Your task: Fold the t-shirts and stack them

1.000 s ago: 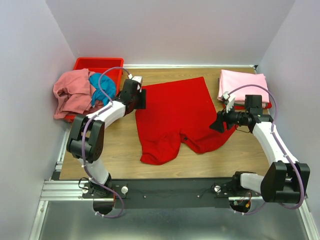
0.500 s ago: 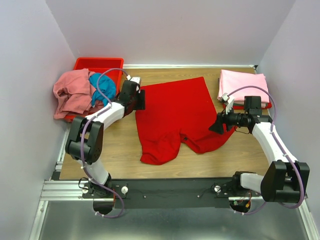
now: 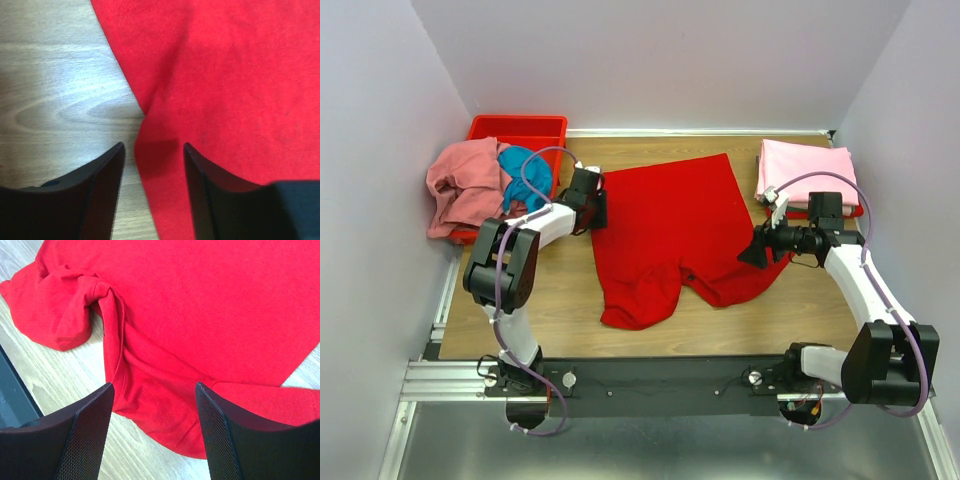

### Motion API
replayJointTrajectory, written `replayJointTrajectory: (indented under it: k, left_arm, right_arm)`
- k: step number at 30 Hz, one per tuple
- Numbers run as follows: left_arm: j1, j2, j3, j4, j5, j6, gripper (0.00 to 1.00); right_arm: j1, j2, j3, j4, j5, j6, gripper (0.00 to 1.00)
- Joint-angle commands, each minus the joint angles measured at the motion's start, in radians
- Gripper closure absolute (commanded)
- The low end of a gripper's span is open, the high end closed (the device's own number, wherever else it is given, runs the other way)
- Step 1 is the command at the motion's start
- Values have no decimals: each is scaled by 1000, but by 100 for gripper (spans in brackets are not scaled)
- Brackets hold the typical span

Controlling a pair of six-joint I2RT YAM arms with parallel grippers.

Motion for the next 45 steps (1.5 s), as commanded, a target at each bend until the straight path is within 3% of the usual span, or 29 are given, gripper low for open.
replayJointTrajectory:
  k: [1,4,10,12,18,24,25,30,33,34,35,39,42,44,45]
  left_arm:
    - [-2,25,2,-10,-7,-15,48]
    - [-13,22,-21,-10,12,-18,55]
    - [-19,-32,-107,1,46,-53,93]
    - [-19,-114,-181,19,69,-85,100]
    - [-52,-349,-386,48,148,-236,100]
    - [-180,-754,-630,23,173,-507,100]
    - [-222,-882,-678,7,165,-603,99]
    - [-302,-1237,-758,-152,124,-788,98]
    - [-306,-1395,-736,-243,72,-791,94]
    - [-307,-1409,-727,-254,58,-787,93]
    - [-307,-1412,-718,-263,37,-776,82]
    - [-306,-1354,-678,-246,69,-716,63]
    - [-307,-1327,-666,-213,122,-681,60]
    - [-307,-1342,-647,-215,125,-644,44]
    - [-307,-1350,-640,-215,129,-630,42]
  right_arm:
    - [-7,-12,-3,-10,-23,-11,27]
    - [-7,-20,-3,-10,-21,-11,27]
    - [-7,-32,0,-11,-21,-9,27]
    - [-7,-40,-2,-11,-18,-9,27]
    - [-7,-46,0,-11,0,-9,27]
    - [-10,-32,9,-8,72,-2,27]
    - [-12,-22,14,-8,83,1,27]
    - [-16,29,37,-7,170,40,27]
    - [-18,70,55,-2,239,75,27]
    - [-19,80,58,-2,258,83,27]
    - [-19,89,61,-1,276,99,27]
    - [-24,149,83,3,423,148,27]
    - [-53,182,92,4,465,179,27]
    - [-67,225,104,7,477,199,27]
    - [-77,241,109,10,480,214,27]
